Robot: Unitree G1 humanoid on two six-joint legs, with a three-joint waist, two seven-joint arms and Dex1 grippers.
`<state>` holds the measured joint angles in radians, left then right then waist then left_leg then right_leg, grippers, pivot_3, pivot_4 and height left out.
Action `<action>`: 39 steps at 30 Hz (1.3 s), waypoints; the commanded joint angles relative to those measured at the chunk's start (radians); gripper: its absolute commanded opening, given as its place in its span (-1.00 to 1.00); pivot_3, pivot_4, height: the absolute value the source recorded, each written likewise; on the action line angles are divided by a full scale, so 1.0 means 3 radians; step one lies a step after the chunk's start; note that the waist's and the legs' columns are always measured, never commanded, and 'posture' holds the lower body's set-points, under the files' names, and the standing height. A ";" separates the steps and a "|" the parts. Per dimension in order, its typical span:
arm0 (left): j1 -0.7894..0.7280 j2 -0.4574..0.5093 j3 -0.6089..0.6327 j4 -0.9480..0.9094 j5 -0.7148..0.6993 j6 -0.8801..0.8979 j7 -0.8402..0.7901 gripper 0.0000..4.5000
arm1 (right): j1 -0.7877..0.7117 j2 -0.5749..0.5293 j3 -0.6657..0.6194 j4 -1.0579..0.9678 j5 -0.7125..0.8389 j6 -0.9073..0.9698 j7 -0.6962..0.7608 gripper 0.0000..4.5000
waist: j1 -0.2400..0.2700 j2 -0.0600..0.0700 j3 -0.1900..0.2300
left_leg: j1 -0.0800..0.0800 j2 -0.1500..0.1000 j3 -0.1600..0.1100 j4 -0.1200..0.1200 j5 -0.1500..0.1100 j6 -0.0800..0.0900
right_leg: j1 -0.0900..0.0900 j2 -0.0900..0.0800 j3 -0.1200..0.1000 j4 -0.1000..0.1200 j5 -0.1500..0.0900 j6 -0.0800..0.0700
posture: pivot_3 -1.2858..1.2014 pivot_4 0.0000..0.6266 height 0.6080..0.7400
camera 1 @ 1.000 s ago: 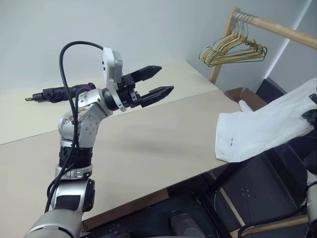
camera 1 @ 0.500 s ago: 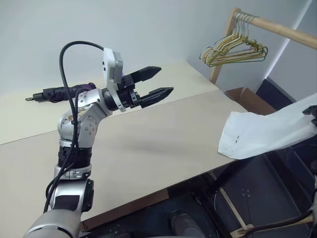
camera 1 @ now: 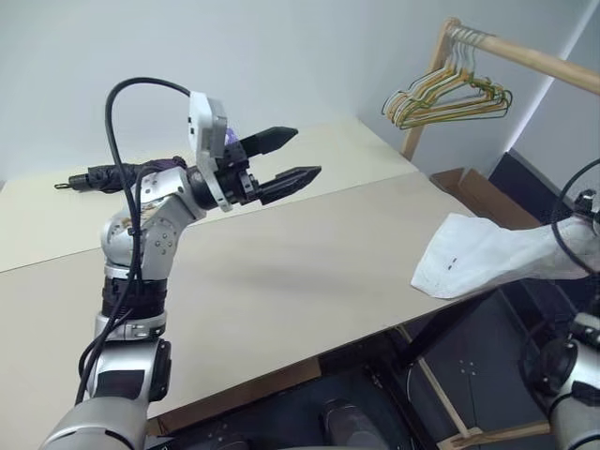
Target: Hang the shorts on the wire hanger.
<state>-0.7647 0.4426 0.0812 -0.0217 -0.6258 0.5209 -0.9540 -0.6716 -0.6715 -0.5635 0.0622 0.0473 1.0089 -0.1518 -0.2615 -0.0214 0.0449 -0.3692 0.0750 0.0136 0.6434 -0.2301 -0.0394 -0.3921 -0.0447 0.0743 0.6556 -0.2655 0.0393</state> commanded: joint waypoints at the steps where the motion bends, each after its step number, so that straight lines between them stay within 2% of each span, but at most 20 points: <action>1: -0.0042 0.0025 0.0048 -0.0028 -0.0001 -0.0070 0.0007 1.00 | 0.0199 0.0048 0.0077 -0.0357 -0.0229 -0.0552 -0.0195 0.99 | 0.0005 0.0000 0.0000 | 0.0000 0.0000 -0.0002 0.0000 0.0000 0.0000 | 0.0000 0.0000 -0.0001 -0.0001 0.0000 0.0000 | -0.12 -0.98 1.00; 11: 0.0143 0.0060 0.0040 -0.0082 0.0150 -0.0253 0.0067 1.00 | 0.1002 0.0147 0.0596 -0.0528 -0.1169 -0.2326 -0.0943 0.99 | -0.0011 0.0000 0.0000 | 0.0002 -0.0001 -0.0002 -0.0001 0.0000 0.0000 | 0.0002 0.0001 0.0002 -0.0001 0.0000 0.0000 | -0.12 -0.97 1.00; 15: 0.0373 0.0123 0.0015 -0.0155 0.0341 -0.0403 0.0129 1.00 | 0.1054 0.0168 0.0740 -0.0596 -0.1184 -0.2814 -0.0833 0.99 | -0.0010 -0.0001 0.0001 | 0.0004 -0.0001 -0.0002 -0.0001 0.0000 0.0000 | 0.0005 0.0001 0.0004 -0.0002 0.0000 0.0000 | -0.09 -0.96 1.00; 18: 0.0590 0.0218 -0.0014 -0.0219 0.0475 -0.0501 0.0126 1.00 | 0.0965 0.0227 0.0833 -0.0657 -0.0709 -0.3035 -0.0245 0.99 | -0.0008 -0.0003 0.0002 | 0.0005 -0.0001 -0.0003 -0.0001 0.0000 0.0000 | 0.0008 0.0002 0.0003 -0.0002 0.0000 0.0000 | -0.08 -0.95 1.00; 21: 0.0866 0.0336 0.0030 -0.0329 0.0527 -0.0552 0.0119 1.00 | 0.0897 0.0266 0.1003 -0.0648 -0.0038 -0.3264 0.0667 0.99 | 0.0000 -0.0007 0.0005 | 0.0006 -0.0001 -0.0005 -0.0001 0.0000 0.0000 | 0.0011 0.0001 0.0002 -0.0003 0.0000 0.0000 | -0.06 -0.94 1.00; 25: 0.1205 0.0494 0.0087 -0.0555 0.0542 -0.0546 0.0146 1.00 | 0.0796 0.0233 0.1284 -0.0646 0.0729 -0.2932 0.1847 0.99 | 0.0060 -0.0013 0.0009 | 0.0005 0.0000 -0.0009 -0.0002 0.0000 0.0000 | 0.0011 0.0001 -0.0003 -0.0005 0.0000 0.0000 | -0.02 -0.92 1.00; 30: 0.1577 0.0639 0.0187 -0.0854 0.0532 -0.0528 0.0234 1.00 | 0.0520 0.0203 0.1726 -0.0421 0.0854 -0.2982 0.2753 0.99 | 0.0246 -0.0012 0.0013 | 0.0007 0.0000 -0.0010 -0.0001 0.0000 0.0000 | 0.0009 0.0001 -0.0006 -0.0007 0.0000 -0.0001 | 0.04 -0.91 1.00; 34: 0.1807 0.0707 0.0291 -0.1075 0.0497 -0.0487 0.0329 1.00 | 0.0269 0.0216 0.1976 -0.0140 0.0934 -0.2927 0.3374 0.99 | 0.0471 -0.0019 0.0019 | 0.0015 0.0000 -0.0011 -0.0001 0.0000 0.0000 | 0.0005 0.0002 -0.0009 -0.0007 0.0001 -0.0002 | 0.09 -0.89 1.00; 39: 0.2093 0.0777 0.0397 -0.1333 0.0480 -0.0458 0.0411 1.00 | 0.0069 0.0309 0.2080 0.0147 0.0911 -0.2984 0.3734 0.99 | 0.0732 -0.0020 0.0024 | 0.0006 0.0000 -0.0010 -0.0002 -0.0001 0.0000 | -0.0003 0.0002 -0.0011 -0.0015 0.0003 -0.0006 | 0.12 -0.87 1.00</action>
<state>-0.1326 0.6635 0.1778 -0.3790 -0.4737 0.3849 -0.8430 -0.6238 -0.5769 0.0722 0.1059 0.2995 0.1339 0.9464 -0.0418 -0.0274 0.0520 -0.3685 0.0750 0.0109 0.6430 -0.2302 -0.0393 -0.3943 -0.0442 0.0708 0.6509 -0.2632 0.0351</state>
